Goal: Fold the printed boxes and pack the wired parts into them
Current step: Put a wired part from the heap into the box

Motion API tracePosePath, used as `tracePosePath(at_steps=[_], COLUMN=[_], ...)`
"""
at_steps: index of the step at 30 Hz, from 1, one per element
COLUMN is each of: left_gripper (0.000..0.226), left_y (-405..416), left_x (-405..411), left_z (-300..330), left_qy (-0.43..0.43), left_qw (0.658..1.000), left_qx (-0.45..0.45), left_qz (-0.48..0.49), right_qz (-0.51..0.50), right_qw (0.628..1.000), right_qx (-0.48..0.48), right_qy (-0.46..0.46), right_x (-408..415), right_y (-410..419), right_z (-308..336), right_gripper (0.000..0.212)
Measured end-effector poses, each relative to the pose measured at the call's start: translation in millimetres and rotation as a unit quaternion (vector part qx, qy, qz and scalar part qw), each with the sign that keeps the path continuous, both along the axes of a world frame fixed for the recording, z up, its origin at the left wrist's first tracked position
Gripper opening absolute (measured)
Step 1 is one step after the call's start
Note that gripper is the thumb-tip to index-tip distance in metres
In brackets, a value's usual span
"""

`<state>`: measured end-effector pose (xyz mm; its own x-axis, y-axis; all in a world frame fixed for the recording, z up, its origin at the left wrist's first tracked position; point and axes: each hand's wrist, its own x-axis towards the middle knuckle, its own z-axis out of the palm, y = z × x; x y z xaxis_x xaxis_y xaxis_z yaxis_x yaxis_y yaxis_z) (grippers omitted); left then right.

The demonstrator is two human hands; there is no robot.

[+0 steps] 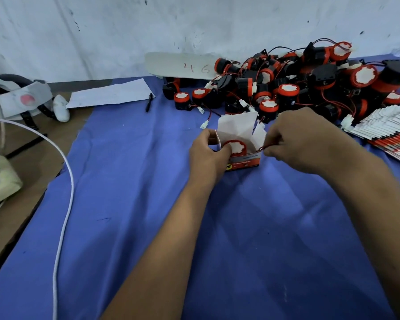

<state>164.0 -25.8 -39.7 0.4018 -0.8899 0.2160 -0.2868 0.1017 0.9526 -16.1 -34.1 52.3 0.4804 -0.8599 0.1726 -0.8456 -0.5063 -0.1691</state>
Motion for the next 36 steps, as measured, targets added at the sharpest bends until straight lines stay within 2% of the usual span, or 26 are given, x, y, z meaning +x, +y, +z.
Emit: tracePosePath(at_steps=[3, 7, 11, 15, 22, 26, 29, 31, 34, 36], left_gripper=[0.017, 0.014, 0.014, 0.012, 0.013, 0.008, 0.021, 0.028, 0.026, 0.037], left_y=[2, 4, 3, 3, 3, 4, 7, 8, 10, 10], left_x=[0, 1, 2, 2, 2, 2, 3, 6, 13, 20], left_z=[1, 0, -1, -1, -2, 0, 6, 9, 8, 6], left_qy=[-0.006, -0.002, 0.013, 0.039, 0.048, 0.066, 0.151, 0.195, 0.178, 0.159], left_qw=[1.0, 1.0, 1.0, 0.998, 0.998, 0.997, 0.986, 0.976, 0.97, 0.966], left_qx=[-0.001, -0.013, -0.011, -0.014, 0.002, 0.011, 0.019, 0.02, 0.036, 0.045], left_qz=[-0.001, -0.011, -0.025, -0.037, -0.03, -0.035, -0.065, -0.099, -0.164, -0.197], right_qz=[0.055, 0.092, 0.104, 0.116, 0.141, 0.134, 0.104, 0.078, 0.063, 0.066], right_qw=[0.998, 0.995, 0.993, 0.99, 0.985, 0.988, 0.993, 0.995, 0.996, 0.996], right_qx=[0.004, -0.048, -0.058, -0.034, 0.031, 0.025, 0.024, 0.039, 0.033, 0.013], right_qy=[0.013, -0.007, -0.017, -0.069, -0.093, -0.076, -0.04, -0.047, -0.057, -0.057], right_x=[15, 28, 34, 35, 35, 39, 44, 45, 46, 47], right_y=[3, -1, -5, -10, -18, -24, -30, -32, -30, -26], right_z=[-1, -10, -17, -16, -13, -16, -15, -14, -16, -20], right_gripper=[0.015, 0.026, 0.022, 0.005, 0.014, 0.014, 0.008, 0.006, 0.009, 0.01])
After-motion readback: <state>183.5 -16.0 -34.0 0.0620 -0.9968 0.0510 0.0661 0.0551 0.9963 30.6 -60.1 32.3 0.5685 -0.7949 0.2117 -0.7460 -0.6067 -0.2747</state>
